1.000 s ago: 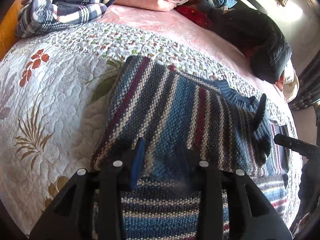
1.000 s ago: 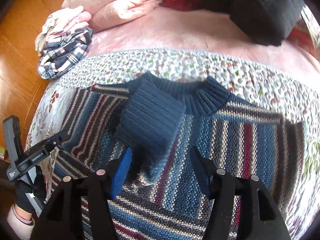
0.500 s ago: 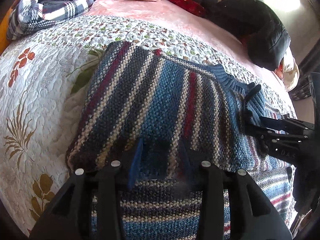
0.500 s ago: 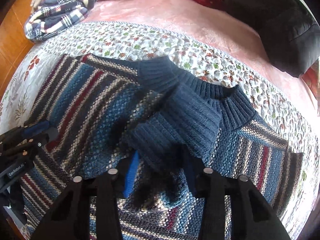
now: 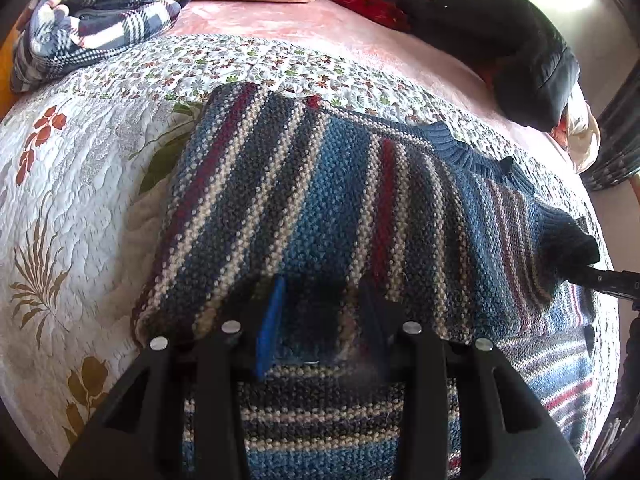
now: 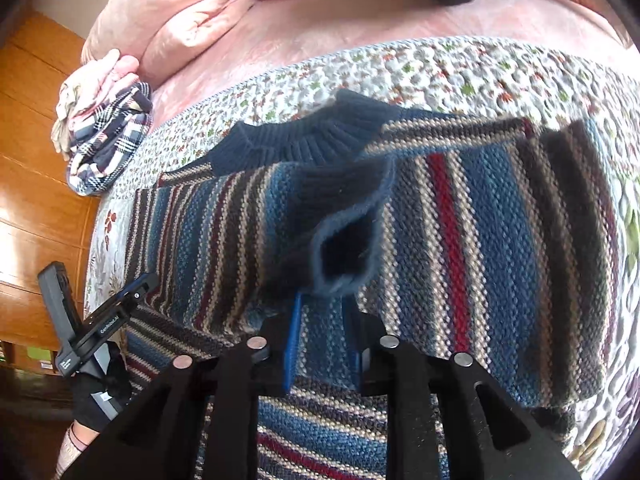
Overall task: Fold small clothes
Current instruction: 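Lower the sleeve onto the sweater and open the left tool, then move both tools to the ribbed hem of the sweater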
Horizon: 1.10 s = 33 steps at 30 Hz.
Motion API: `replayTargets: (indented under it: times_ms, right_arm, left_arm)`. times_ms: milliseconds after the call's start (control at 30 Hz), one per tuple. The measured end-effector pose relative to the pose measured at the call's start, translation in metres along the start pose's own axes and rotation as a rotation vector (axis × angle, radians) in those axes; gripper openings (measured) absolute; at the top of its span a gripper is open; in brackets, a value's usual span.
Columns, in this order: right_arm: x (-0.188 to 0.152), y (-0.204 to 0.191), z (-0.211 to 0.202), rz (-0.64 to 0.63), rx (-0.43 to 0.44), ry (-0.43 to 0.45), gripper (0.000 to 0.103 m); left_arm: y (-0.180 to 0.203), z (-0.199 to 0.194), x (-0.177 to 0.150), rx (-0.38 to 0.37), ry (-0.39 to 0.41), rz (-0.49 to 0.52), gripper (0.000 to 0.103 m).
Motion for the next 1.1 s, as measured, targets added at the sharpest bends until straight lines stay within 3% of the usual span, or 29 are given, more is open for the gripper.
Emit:
replayTargets:
  times_ms: [67, 267, 333, 433, 500, 600, 733, 967, 1100]
  right_arm:
    - [0.001, 0.008, -0.006, 0.034, 0.020, 0.022, 0.047]
    - [0.016, 0.015, 0.005, 0.133, 0.091, 0.030, 0.056]
    - [0.017, 0.013, 0.016, 0.144, 0.099, 0.010, 0.052]
    - [0.015, 0.008, 0.024, 0.135, 0.094, -0.006, 0.020]
    - [0.014, 0.003, 0.019, 0.107, 0.093, 0.004, 0.010]
    - [0.013, -0.001, 0.004, 0.050, 0.082, 0.032, 0.009]
    - [0.002, 0.010, 0.006, 0.044, 0.037, 0.000, 0.009]
    - [-0.012, 0.027, 0.023, 0.104, 0.019, -0.009, 0.009]
    - [-0.017, 0.031, 0.003, 0.116, 0.036, 0.017, 0.020]
  left_arm:
    - [0.001, -0.002, 0.002, 0.005, -0.004, 0.003, 0.038]
    - [0.018, -0.016, 0.019, -0.003, 0.054, 0.016, 0.045]
    - [0.027, -0.014, 0.019, -0.014, 0.050, 0.026, 0.045]
    - [0.035, -0.009, 0.016, -0.017, 0.041, 0.054, 0.046]
    - [0.035, -0.005, 0.013, -0.015, 0.032, 0.063, 0.046]
    - [0.028, 0.000, 0.007, -0.007, 0.014, 0.059, 0.046]
    - [0.021, 0.003, 0.000, -0.001, 0.005, 0.066, 0.046]
    - [0.022, 0.007, -0.001, 0.020, -0.008, 0.107, 0.046]
    - [0.022, -0.008, -0.003, 0.037, -0.013, 0.104, 0.047]
Point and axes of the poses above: each gripper's, at about its wrist camera, not at the fingertips, and z roughly the way its jaws point, y to its right, x to its top, the point moved 9 cm from there along z, roughly the way its jaws point, and after that the axes turned 14 degrees about y, right-handed, at the moved point
